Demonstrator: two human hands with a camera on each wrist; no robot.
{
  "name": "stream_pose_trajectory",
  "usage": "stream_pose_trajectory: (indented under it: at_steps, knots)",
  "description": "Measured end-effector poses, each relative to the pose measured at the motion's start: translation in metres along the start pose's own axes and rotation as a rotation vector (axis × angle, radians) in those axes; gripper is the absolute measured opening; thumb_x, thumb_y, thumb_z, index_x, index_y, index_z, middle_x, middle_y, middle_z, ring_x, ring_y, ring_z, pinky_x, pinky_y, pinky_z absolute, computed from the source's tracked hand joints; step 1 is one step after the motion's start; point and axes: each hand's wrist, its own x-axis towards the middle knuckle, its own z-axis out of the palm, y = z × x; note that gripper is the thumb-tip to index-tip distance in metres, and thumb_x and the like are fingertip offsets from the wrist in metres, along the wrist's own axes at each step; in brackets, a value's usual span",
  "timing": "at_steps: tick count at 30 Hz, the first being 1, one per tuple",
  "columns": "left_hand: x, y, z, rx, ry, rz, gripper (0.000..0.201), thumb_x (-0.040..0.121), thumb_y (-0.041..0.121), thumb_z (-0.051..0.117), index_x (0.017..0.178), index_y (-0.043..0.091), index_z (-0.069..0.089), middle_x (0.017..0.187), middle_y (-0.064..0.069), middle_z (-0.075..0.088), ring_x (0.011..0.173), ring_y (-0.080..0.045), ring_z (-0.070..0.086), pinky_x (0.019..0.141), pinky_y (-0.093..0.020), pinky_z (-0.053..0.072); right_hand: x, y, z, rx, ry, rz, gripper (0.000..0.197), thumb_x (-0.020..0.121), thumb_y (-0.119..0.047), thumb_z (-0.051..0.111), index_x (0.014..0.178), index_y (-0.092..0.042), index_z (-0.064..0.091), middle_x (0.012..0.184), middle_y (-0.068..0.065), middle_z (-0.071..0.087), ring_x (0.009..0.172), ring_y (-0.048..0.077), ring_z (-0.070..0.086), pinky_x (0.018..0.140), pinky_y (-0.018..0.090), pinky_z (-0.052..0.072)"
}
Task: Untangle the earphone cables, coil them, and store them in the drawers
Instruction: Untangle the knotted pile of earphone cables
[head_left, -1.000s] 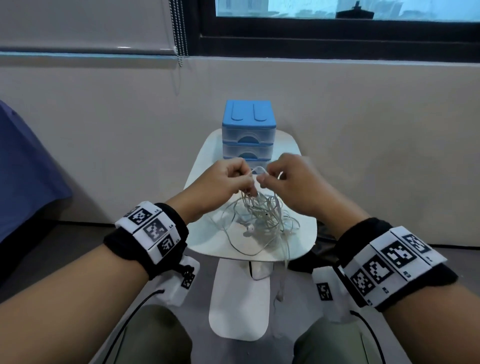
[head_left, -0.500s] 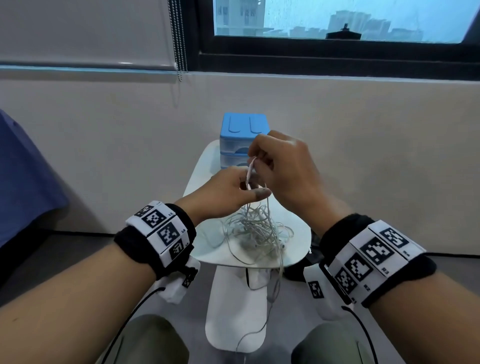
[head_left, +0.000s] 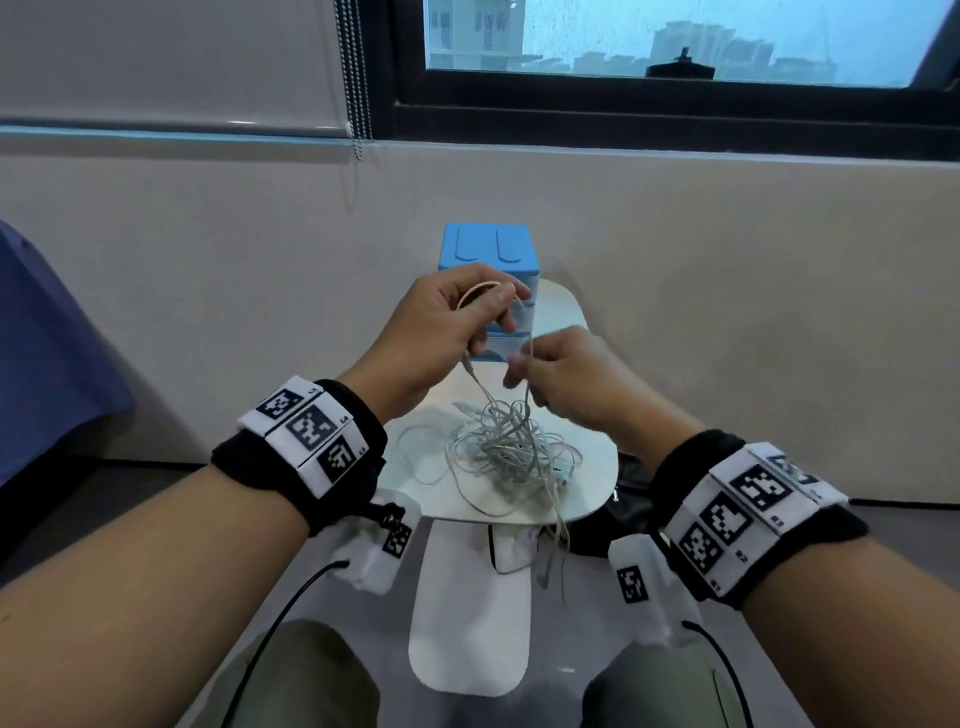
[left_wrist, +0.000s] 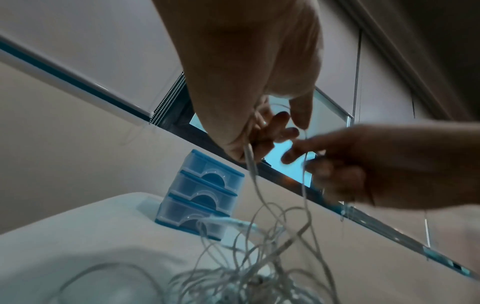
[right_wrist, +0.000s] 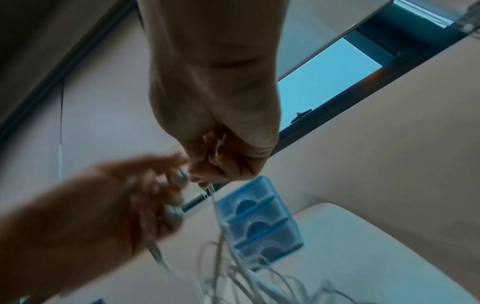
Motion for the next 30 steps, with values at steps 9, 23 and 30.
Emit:
stream_pose_trajectory:
  at_steps: [9, 23, 30]
  knots:
    - [-0.020, -0.032, 0.011, 0.160, -0.343, -0.262, 0.018, 0.096, 0.027, 0.072, 0.091, 0.010, 0.076, 0.072, -0.001, 0.066, 0.063, -0.008, 0.053, 0.058, -0.019, 0.041, -0.010, -0.067, -0.033, -0.067, 0.437, -0.430, 0.021, 0.102, -0.027, 0.055, 0.096, -0.022, 0.074, 0.092, -0.009, 0.073, 0.079, 0.010, 0.067, 0.066, 0.026, 0.051]
    - [0.001, 0.005, 0.003, 0.003, -0.032, 0.010, 0.024, 0.106, 0.019, 0.056, 0.101, 0.005, 0.075, 0.074, 0.000, 0.060, 0.057, -0.013, 0.045, 0.055, -0.020, 0.040, -0.004, 0.031, 0.029, 0.253, -0.017, 0.014, 0.012, 0.093, -0.033, 0.074, 0.097, -0.021, 0.073, 0.063, -0.016, 0.059, 0.045, -0.001, 0.047, 0.056, 0.022, 0.032]
    - [-0.009, -0.015, -0.001, -0.108, -0.083, -0.159, 0.031, 0.096, 0.002, 0.066, 0.125, 0.012, 0.060, 0.063, 0.000, 0.055, 0.054, -0.014, 0.047, 0.053, -0.024, 0.038, 0.008, -0.019, 0.000, 0.172, 0.294, -0.189, 0.038, 0.102, -0.033, 0.058, 0.070, -0.018, 0.073, 0.050, -0.016, 0.057, 0.049, 0.001, 0.049, 0.057, 0.027, 0.037]
